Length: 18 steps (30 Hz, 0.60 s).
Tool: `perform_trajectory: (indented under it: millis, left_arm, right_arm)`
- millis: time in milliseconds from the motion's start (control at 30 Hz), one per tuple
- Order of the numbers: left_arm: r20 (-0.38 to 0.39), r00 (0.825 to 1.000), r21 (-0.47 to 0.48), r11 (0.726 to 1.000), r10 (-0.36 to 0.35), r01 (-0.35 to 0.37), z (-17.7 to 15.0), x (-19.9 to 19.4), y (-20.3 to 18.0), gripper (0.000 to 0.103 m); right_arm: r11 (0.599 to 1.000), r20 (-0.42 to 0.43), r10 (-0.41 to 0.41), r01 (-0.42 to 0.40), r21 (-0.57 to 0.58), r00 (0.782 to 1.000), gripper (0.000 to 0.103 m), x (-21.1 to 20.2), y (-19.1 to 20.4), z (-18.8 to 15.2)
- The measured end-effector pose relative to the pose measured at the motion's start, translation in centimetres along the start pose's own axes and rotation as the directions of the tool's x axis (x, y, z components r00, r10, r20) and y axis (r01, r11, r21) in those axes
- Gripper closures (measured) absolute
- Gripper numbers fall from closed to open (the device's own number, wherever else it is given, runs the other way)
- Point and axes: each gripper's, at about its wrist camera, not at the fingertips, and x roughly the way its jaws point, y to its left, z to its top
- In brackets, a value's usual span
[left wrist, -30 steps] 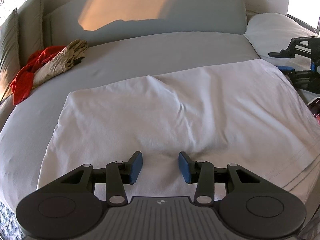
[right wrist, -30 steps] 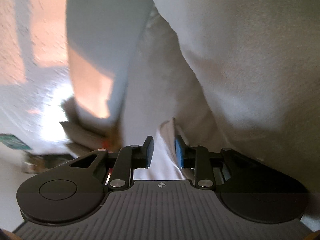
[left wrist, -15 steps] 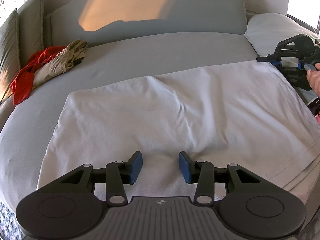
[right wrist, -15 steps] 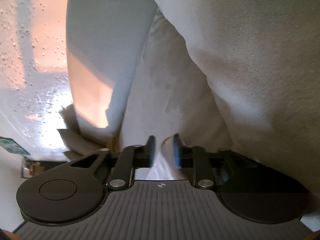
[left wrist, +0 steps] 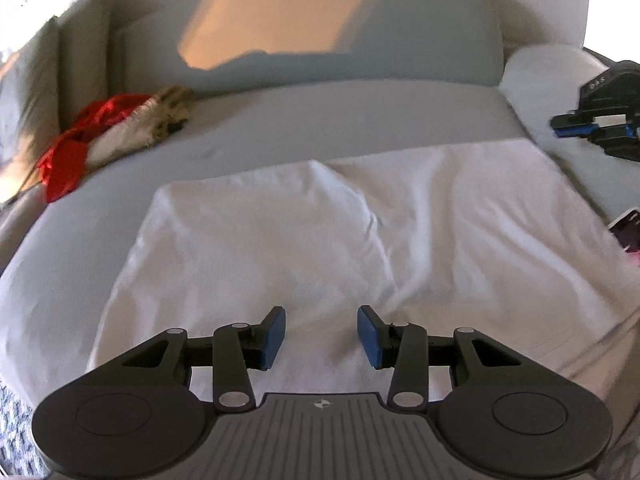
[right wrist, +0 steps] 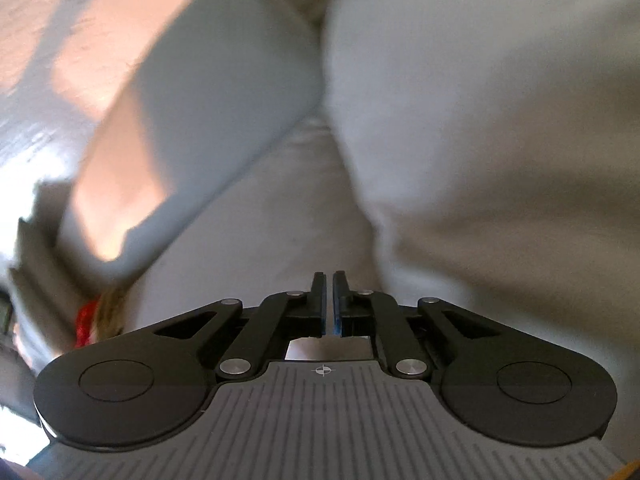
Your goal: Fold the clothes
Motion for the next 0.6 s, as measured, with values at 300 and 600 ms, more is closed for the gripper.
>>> perform_trajectory:
  millis: [300,600]
  left_arm:
    - [-0.041,0.998,-0.013,0.999,0.045,-0.046,-2.2,-0.6,2.2,0.059]
    - [0.041,0.999,-0.052,0.999,-0.004,0.006,-2.7,-5.3,3.2,0.062]
  right_arm:
    - [0.93,-0.264,-0.03,-0.07,-0.36,0.964,0.065,0.2,6.7,-7.9]
    - [0.947,-0.042,-0.23,0.213,-0.241,0.972,0.088,-6.7,3.8,-6.6]
